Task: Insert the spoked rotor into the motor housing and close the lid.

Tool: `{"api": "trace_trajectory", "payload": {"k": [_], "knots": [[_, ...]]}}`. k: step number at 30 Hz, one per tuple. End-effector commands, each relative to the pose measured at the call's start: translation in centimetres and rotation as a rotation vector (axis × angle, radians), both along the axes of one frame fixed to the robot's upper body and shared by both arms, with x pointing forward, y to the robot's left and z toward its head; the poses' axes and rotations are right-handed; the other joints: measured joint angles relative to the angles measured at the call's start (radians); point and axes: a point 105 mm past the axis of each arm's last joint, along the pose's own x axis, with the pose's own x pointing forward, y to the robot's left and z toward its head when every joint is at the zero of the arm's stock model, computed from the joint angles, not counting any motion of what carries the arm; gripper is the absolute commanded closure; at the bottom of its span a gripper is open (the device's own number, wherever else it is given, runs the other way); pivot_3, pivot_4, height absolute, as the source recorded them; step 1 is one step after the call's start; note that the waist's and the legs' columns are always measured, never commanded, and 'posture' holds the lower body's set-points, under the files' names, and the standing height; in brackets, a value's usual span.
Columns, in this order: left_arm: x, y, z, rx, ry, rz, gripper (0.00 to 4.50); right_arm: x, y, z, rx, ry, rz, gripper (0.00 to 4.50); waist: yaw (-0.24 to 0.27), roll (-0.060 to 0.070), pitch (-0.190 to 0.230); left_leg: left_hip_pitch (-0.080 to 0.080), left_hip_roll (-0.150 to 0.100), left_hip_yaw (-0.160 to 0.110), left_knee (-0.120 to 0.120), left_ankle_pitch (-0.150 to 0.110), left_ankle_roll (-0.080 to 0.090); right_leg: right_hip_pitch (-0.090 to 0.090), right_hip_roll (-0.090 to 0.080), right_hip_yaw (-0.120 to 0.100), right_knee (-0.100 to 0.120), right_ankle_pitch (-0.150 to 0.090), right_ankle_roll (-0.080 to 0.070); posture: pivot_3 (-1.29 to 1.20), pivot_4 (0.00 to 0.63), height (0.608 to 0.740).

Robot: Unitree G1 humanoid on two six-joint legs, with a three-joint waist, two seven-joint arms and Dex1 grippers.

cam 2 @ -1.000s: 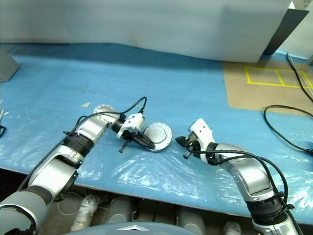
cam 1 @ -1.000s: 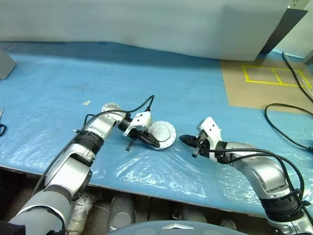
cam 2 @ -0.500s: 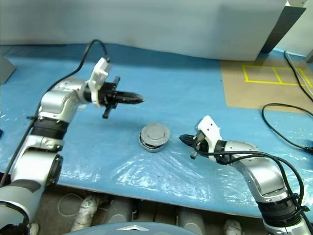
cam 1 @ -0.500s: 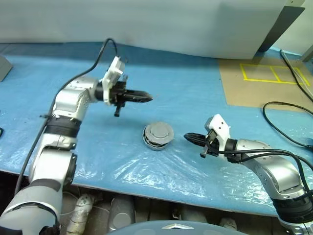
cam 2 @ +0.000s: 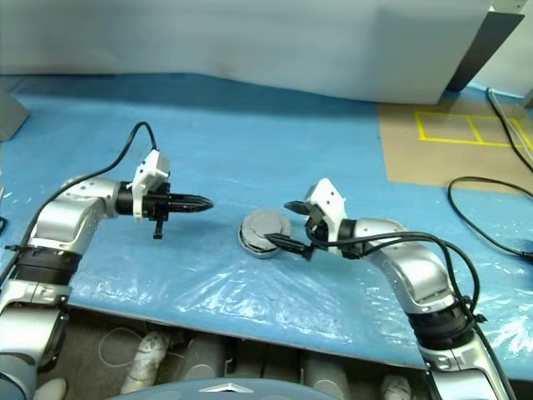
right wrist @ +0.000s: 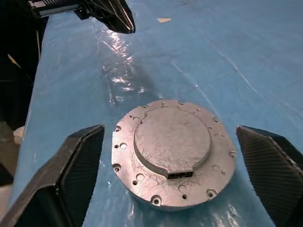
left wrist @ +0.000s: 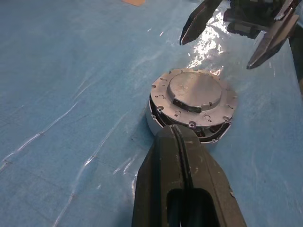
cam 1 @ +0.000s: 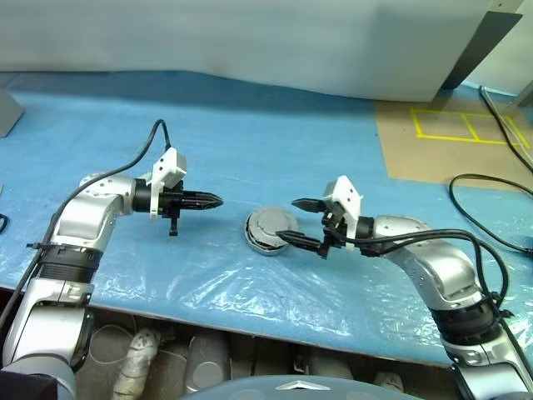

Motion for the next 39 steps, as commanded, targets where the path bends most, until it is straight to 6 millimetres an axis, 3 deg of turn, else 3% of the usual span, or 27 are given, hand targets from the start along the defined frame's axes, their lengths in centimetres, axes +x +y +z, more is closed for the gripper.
{"api": "trace_trajectory", "payload": {"k": [1, 6, 11, 18, 19, 23, 33, 39], "knots": [[-0.4, 0.4, 1.1, -0.007, -0.039, 0.015, 4.5, 0.6, 1.1, 0.7, -0.001, -0.054, 0.049, 0.02, -0.001, 0.0, 0.0, 0.0, 0.0, 0.0, 0.001, 0.0, 0.0, 0.0, 0.0, 0.0, 0.0, 0.0, 0.0, 0.0, 0.15, 0.74], [-0.5, -0.3, 0.9, -0.011, -0.038, 0.014, 4.5, 1.7, 1.6, -0.7, -0.05, -0.057, 0.062, 0.02, 0.0, 0.0, 0.0, 0.0, 0.0, 0.0, 0.003, 0.0, 0.0, 0.0, 0.0, 0.001, 0.003, 0.0, 0.0, 0.0, 0.15, 0.74], [-0.6, -0.7, 1.0, -0.025, -0.039, 0.012, 4.5, 1.6, 1.4, -2.6, -0.112, -0.038, 0.089, 0.02, 0.0, 0.0, 0.0, -0.001, 0.0, 0.0, 0.003, 0.0, 0.0, -0.001, 0.0, 0.001, 0.003, 0.0, 0.0, 0.0, 0.15, 0.74], [-0.5, -1.1, 0.9, -0.027, -0.04, 0.008, 4.5, 1.5, 1.7, -3.7, -0.166, -0.066, 0.114, 0.02, -0.001, 0.0, 0.0, 0.001, 0.0, 0.001, 0.004, 0.0, 0.0, -0.001, 0.0, 0.001, 0.005, 0.0, 0.0, 0.0, 0.15, 0.74], [-0.5, -1.2, 0.9, -0.028, -0.04, 0.007, 4.5, 1.5, 1.8, -3.7, -0.163, -0.068, 0.114, 0.39, -0.002, 0.0, 0.0, 0.001, 0.0, 0.001, 0.004, 0.0, 0.0, -0.001, 0.0, 0.001, 0.005, 0.0, 0.0, 0.0, 0.15, 0.74], [-0.6, -1.5, 0.8, -0.026, -0.038, -0.006, 4.5, 1.5, 2.6, -3.4, -0.141, -0.074, 0.117, 1.52, -0.005, 0.0, 0.0, 0.002, 0.001, 0.001, 0.005, 0.0, 0.0, -0.001, 0.0, 0.002, 0.007, 0.0, 0.0, 0.0, 0.15, 0.74], [-0.5, -1.8, 0.4, -0.032, -0.034, -0.004, 4.5, 1.6, 3.8, -2.0, -0.126, -0.105, 0.113, 1.54, -0.025, 0.0, 0.0, 0.002, 0.001, 0.002, 0.005, 0.0, 0.0, -0.001, 0.001, 0.003, 0.007, 0.0, 0.0, 0.0, 0.15, 0.74], [-0.4, -2.1, 0.0, -0.049, -0.026, 0.005, 4.5, 2.2, 4.6, 0.4, -0.082, -0.114, 0.085, 1.54, -0.024, 0.0, 0.0, 0.002, 0.001, 0.002, 0.005, 0.0, 0.0, -0.001, 0.001, 0.003, 0.008, 0.0, 0.0, 0.0, 0.15, 0.74]]}}
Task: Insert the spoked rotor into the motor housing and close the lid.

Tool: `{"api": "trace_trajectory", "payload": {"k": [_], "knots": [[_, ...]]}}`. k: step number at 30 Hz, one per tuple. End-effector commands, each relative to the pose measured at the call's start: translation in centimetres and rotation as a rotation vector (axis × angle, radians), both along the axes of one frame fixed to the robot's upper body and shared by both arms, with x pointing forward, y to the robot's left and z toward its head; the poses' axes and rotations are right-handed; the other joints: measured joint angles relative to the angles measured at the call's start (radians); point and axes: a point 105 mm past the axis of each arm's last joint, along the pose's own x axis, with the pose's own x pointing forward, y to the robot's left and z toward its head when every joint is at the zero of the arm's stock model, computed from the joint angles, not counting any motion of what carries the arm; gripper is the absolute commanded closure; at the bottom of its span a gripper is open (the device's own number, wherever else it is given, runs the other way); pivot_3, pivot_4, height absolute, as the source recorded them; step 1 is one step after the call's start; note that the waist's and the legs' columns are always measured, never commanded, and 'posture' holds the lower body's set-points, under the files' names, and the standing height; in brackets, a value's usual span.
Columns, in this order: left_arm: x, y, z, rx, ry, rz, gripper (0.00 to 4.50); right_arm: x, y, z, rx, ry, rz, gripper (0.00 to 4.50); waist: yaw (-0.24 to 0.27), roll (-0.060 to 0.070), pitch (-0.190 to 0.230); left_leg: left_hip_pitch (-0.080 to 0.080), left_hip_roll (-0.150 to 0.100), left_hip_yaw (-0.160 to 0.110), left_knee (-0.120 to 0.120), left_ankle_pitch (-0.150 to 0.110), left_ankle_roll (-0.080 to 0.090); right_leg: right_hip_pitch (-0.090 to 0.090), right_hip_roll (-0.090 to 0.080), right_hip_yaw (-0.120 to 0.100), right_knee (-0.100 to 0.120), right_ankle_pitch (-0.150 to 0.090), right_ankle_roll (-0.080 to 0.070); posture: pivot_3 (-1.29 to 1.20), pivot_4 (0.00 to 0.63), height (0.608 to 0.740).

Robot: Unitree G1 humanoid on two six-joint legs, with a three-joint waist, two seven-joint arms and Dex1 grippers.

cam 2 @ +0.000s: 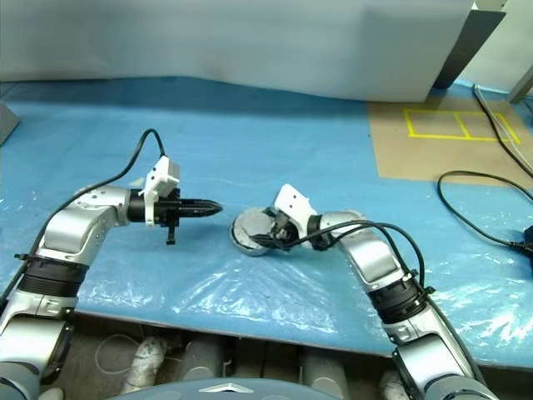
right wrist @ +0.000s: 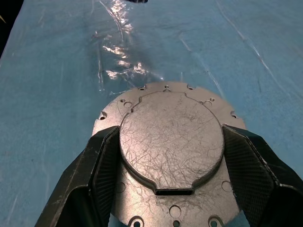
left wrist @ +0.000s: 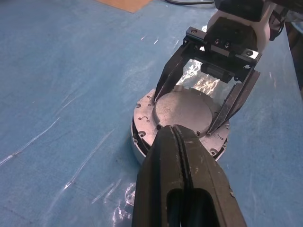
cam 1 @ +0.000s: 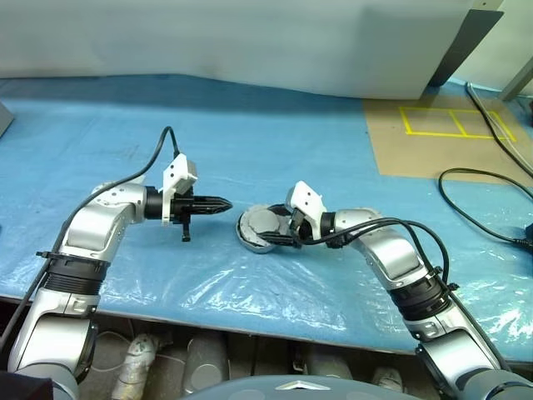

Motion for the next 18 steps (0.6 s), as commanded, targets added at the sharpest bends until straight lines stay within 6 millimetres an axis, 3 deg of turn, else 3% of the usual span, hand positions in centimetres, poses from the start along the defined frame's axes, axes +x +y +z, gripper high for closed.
{"api": "trace_trajectory", "payload": {"k": [1, 5, 12, 18], "knots": [[0.0, 0.0, 0.4, -0.009, -0.031, -0.004, 4.5, -0.1, 1.1, 2.9, 0.049, -0.062, 0.021, 1.54, 0.0, 0.0, 0.0, 0.0, 0.0, 0.0, 0.0, 0.0, 0.0, 0.0, 0.0, 0.0, 0.0, 0.0, 0.0, 0.0, 0.15, 0.74], [0.1, -0.1, 0.3, -0.01, -0.03, -0.002, 4.5, 0.1, 1.5, 3.4, 0.037, -0.069, 0.014, 1.54, 0.001, 0.0, 0.0, -0.002, 0.0, 0.0, 0.0, 0.0, 0.0, -0.002, 0.0, 0.0, 0.0, 0.0, 0.0, 0.0, 0.15, 0.74], [0.4, -0.2, 0.2, -0.012, -0.035, -0.002, 4.5, 0.6, 1.0, 0.6, -0.027, -0.044, -0.023, 1.54, 0.001, 0.0, 0.0, -0.002, 0.0, 0.0, -0.001, 0.0, 0.0, -0.002, 0.0, 0.0, 0.0, 0.0, 0.0, 0.0, 0.15, 0.74], [0.5, 0.2, -0.1, -0.008, -0.034, 0.013, 4.5, 0.7, 1.7, 0.1, 0.003, -0.011, -0.038, 1.54, -0.001, 0.0, 0.0, -0.001, 0.0, 0.0, -0.001, 0.0, 0.0, -0.002, 0.0, 0.0, 0.0, 0.0, 0.0, 0.0, 0.15, 0.74]]}}
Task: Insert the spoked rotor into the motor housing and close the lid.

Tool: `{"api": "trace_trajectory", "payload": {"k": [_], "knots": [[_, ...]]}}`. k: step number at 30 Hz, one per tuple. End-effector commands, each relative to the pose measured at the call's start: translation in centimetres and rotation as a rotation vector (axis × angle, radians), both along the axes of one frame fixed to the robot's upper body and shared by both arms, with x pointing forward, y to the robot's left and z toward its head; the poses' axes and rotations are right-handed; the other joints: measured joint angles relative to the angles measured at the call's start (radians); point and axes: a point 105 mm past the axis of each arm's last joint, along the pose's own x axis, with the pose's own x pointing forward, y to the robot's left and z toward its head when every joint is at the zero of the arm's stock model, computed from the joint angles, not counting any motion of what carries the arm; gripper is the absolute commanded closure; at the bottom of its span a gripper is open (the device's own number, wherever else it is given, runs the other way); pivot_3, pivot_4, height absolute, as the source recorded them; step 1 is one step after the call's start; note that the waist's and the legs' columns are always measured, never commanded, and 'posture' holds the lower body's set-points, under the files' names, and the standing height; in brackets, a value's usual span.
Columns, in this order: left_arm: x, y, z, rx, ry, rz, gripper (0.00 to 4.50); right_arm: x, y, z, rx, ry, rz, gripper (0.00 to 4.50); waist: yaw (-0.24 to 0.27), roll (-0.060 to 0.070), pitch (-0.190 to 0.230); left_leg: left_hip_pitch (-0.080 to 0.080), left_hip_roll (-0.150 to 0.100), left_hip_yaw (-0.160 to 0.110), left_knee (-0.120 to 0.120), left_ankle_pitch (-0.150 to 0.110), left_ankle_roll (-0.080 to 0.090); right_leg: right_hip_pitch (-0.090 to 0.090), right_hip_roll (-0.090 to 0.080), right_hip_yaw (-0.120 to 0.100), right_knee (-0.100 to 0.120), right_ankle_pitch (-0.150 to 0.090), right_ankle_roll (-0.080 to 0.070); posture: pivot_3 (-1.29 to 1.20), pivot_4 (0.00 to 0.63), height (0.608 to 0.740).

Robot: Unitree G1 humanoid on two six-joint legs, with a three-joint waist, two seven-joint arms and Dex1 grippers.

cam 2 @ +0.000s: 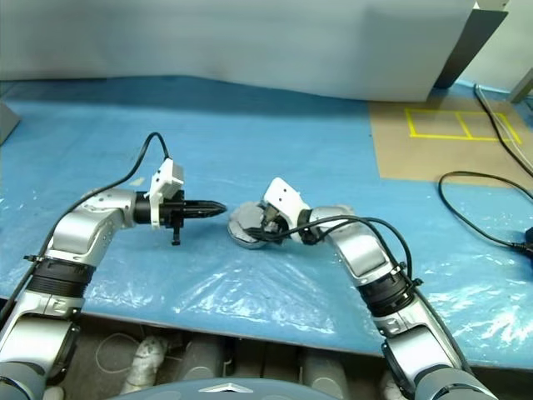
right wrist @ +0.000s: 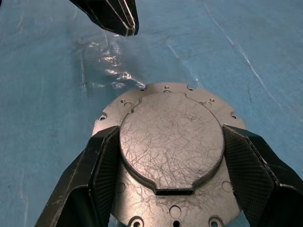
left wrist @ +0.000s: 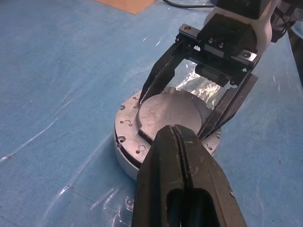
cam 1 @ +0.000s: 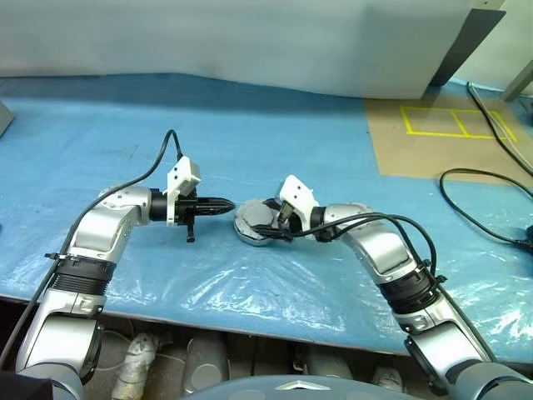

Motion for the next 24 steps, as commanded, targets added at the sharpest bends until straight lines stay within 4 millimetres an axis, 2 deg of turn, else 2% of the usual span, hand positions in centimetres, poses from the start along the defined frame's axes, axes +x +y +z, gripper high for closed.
{"api": "trace_trajectory", "payload": {"k": [1, 6, 12, 19, 22, 24], "knots": [[0.1, 0.2, 0.6, -0.001, -0.036, 0.001, 4.5, 0.1, 0.4, -0.2, 0.001, 0.002, 0.0, 1.54, 0.001, 0.0, 0.0, 0.0, 0.0, 0.0, 0.0, 0.0, 0.0, 0.0, 0.0, 0.0, 0.0, 0.0, 0.0, 0.0, 0.15, 0.74], [0.1, 0.3, 0.6, 0.001, -0.037, 0.005, 4.5, -0.3, 0.9, -0.6, -0.002, 0.012, 0.011, 1.54, 0.0, 0.0, 0.0, 0.0, 0.0, 0.0, 0.001, 0.0, 0.0, 0.0, 0.0, 0.0, 0.0, 0.0, 0.0, 0.0, 0.15, 0.74], [0.1, 0.2, 0.5, 0.001, -0.037, 0.002, 4.5, 0.1, -0.5, -1.3, -0.033, 0.009, -0.004, 1.54, 0.001, 0.0, 0.0, 0.0, 0.0, 0.0, 0.0, 0.0, 0.0, 0.0, 0.0, 0.0, 0.0, 0.0, 0.0, 0.0, 0.15, 0.74], [0.3, 0.1, 0.5, -0.002, -0.04, 0.0, 4.5, 0.6, -0.2, 2.6, 0.097, -0.034, 0.011, 1.54, 0.002, 0.0, 0.0, 0.0, 0.0, 0.0, 0.001, 0.0, 0.0, 0.0, 0.0, 0.0, 0.0, 0.0, 0.0, 0.0, 0.15, 0.74], [0.3, -0.1, 0.5, -0.004, -0.041, -0.004, 4.5, 0.6, -0.1, 3.3, 0.11, -0.046, 0.021, 1.54, 0.002, 0.0, 0.0, 0.0, 0.0, 0.0, 0.001, 0.0, 0.0, 0.0, 0.0, 0.0, 0.0, 0.0, 0.0, 0.0, 0.15, 0.74], [0.3, -0.2, 0.5, -0.005, -0.041, -0.007, 4.5, 0.5, -0.2, 3.0, 0.1, -0.041, 0.024, 1.54, 0.002, 0.0, 0.0, 0.0, 0.0, 0.0, 0.0, 0.0, 0.0, 0.0, 0.0, 0.0, 0.0, 0.0, 0.0, 0.0, 0.15, 0.74]]}}
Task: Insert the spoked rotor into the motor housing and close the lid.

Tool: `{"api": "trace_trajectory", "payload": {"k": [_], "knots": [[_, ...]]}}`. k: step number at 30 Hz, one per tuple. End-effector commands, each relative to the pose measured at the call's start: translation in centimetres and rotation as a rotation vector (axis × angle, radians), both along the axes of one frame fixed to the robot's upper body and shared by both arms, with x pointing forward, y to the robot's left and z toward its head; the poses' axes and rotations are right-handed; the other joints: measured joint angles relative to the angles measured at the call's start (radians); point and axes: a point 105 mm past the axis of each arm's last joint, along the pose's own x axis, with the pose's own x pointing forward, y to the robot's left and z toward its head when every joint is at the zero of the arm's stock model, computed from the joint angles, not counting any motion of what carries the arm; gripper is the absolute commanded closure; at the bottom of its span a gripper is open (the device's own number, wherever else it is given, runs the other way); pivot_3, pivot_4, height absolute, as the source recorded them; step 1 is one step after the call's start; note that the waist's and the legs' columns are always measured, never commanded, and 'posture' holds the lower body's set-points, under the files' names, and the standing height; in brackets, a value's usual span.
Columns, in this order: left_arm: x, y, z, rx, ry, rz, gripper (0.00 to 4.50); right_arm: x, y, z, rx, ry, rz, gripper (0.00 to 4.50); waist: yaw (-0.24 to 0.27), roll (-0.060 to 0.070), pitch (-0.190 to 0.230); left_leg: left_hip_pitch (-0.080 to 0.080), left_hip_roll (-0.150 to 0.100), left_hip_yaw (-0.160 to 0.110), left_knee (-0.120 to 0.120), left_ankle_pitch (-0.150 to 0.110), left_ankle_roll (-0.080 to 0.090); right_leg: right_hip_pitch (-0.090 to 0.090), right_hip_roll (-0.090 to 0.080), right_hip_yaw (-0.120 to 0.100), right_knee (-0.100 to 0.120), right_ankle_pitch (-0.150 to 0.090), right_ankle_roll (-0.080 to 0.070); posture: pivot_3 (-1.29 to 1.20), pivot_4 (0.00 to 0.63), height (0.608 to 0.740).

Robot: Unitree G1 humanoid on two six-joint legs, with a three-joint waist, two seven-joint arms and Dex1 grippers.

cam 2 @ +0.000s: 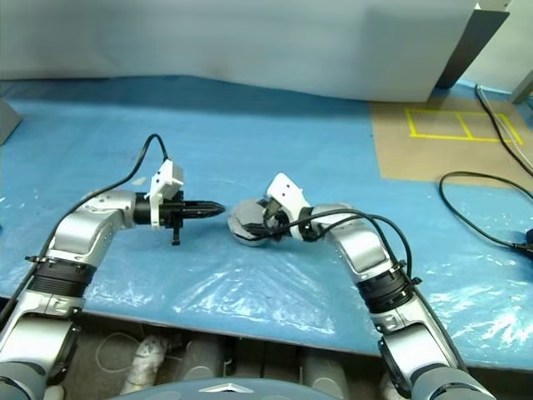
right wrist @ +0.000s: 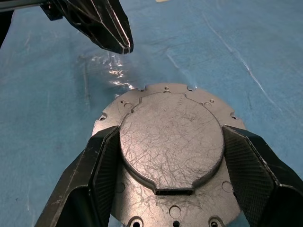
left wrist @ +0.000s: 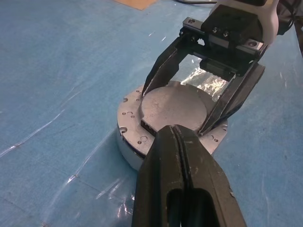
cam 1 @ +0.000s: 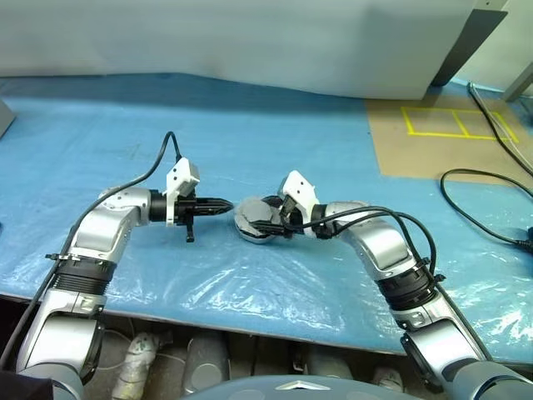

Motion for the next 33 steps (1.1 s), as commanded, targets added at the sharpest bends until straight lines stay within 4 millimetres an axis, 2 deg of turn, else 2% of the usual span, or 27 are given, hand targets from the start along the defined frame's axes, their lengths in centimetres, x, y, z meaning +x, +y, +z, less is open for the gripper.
{"api": "trace_trajectory", "payload": {"k": [1, 10, 15, 20, 30, 33], "knots": [[0.1, -0.4, 0.9, -0.005, -0.042, -0.019, 4.5, 0.1, 0.2, 2.0, 0.04, -0.065, 0.02, 1.54, 0.0, 0.0, 0.0, 0.0, 0.0, 0.0, 0.0, 0.0, 0.0, 0.0, 0.0, 0.0, 0.0, 0.0, 0.0, 0.0, 0.15, 0.74], [-0.1, -0.3, 0.8, -0.003, -0.038, -0.019, 4.5, -0.1, 0.1, -0.1, -0.009, -0.037, 0.003, 1.54, 0.0, 0.0, 0.0, 0.0, 0.0, 0.0, 0.0, 0.0, 0.0, 0.0, 0.0, 0.0, 0.0, 0.0, 0.0, 0.0, 0.15, 0.74], [0.0, -0.4, 0.8, -0.002, -0.04, -0.019, 4.5, 0.2, -0.2, -2.2, -0.047, 0.007, -0.025, 1.54, 0.0, 0.0, 0.0, 0.0, 0.0, 0.0, 0.0, 0.0, 0.0, 0.0, 0.0, 0.0, 0.0, 0.0, 0.0, 0.0, 0.15, 0.74], [-0.1, -0.5, 0.8, -0.001, -0.04, -0.022, 4.5, -0.1, 0.4, -2.9, -0.06, 0.012, -0.003, 1.54, -0.003, 0.0, 0.0, 0.002, 0.0, 0.0, 0.0, 0.0, 0.0, 0.001, 0.0, 0.001, 0.001, 0.0, 0.0, 0.0, 0.15, 0.74], [0.0, -0.6, 0.9, 0.001, -0.042, -0.023, 4.5, -0.5, -1.6, -7.3, -0.198, 0.023, -0.027, 1.54, -0.002, -0.001, -0.001, 0.01, 0.0, 0.002, -0.001, 0.0, 0.0, 0.007, 0.0, 0.004, 0.001, 0.0, 0.0, 0.0, 0.15, 0.74], [-0.1, -0.8, 0.8, -0.001, -0.043, -0.032, 4.5, -0.6, -1.9, -7.7, -0.199, 0.028, -0.037, 1.54, -0.002, -0.001, -0.001, 0.014, -0.001, 0.004, -0.002, 0.0, 0.0, 0.009, 0.0, 0.006, 0.0, 0.0, 0.0, 0.0, 0.15, 0.74]]}}
